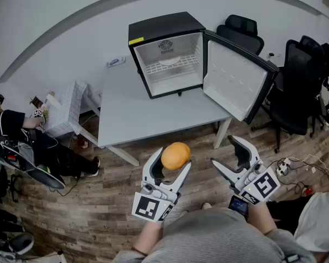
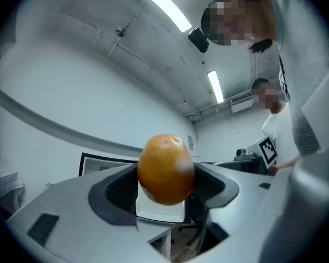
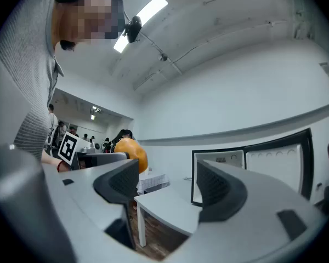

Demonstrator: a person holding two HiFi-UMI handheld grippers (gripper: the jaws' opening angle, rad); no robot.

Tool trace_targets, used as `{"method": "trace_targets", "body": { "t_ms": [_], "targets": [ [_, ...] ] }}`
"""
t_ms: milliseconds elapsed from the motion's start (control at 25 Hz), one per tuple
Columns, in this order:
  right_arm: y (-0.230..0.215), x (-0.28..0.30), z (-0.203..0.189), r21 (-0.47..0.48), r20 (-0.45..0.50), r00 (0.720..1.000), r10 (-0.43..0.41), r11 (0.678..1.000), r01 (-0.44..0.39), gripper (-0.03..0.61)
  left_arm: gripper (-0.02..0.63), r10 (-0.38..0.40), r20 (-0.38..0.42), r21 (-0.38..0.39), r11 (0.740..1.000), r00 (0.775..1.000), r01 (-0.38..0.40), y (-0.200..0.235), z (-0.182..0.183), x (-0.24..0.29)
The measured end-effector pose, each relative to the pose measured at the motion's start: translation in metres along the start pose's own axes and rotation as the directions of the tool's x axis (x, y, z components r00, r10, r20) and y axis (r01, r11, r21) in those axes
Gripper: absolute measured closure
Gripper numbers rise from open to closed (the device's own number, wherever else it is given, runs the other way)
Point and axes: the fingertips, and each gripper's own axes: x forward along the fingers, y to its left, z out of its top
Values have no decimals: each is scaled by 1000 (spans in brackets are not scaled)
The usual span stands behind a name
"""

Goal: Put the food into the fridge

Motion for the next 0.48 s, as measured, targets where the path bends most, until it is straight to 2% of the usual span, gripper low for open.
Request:
{"method": "trace_targets", "body": {
  "t_ms": [480],
  "targets": [
    [9,-9,-1,-7,-26,999,19,1000,-19,242,288,13,-3,-3,1000,1000,-13,-9,1,-10]
  ]
}}
